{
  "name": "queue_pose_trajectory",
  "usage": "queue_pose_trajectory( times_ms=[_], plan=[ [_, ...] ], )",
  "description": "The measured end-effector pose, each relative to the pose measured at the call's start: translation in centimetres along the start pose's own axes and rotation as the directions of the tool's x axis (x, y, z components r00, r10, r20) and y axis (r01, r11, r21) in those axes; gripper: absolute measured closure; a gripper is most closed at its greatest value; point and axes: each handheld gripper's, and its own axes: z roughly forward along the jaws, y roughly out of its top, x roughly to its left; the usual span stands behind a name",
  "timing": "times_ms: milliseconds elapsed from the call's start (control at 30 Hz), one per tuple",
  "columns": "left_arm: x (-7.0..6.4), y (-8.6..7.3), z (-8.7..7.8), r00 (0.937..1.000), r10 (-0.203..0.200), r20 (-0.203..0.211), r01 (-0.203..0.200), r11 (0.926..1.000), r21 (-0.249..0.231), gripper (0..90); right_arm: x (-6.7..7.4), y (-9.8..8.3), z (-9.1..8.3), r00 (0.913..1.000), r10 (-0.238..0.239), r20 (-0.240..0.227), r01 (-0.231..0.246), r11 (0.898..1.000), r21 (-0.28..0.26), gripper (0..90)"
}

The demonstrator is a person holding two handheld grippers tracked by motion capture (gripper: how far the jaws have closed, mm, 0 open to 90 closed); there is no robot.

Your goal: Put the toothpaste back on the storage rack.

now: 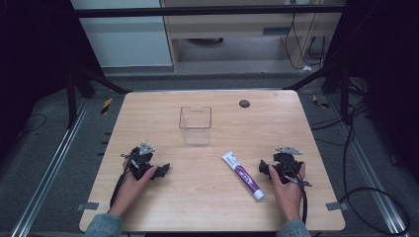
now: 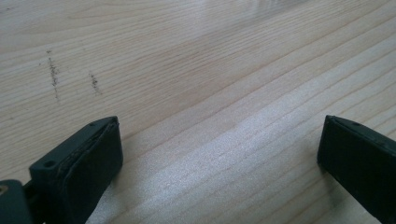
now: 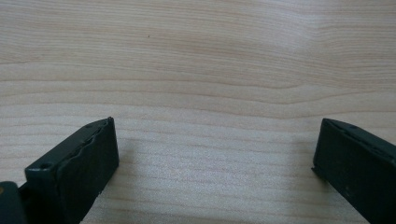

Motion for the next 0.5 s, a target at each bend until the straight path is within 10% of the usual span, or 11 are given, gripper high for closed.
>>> queue_pose_trajectory(
  times_ms=[500],
  plan=[
    [0.0,0.0,0.0,1.0,-0.001,0.0,0.001,1.0,0.0,0.0,-1.5,0.1,-1.2,0.9949,-0.07,-0.073,0.07,0.998,0.005,18.6]
  ],
)
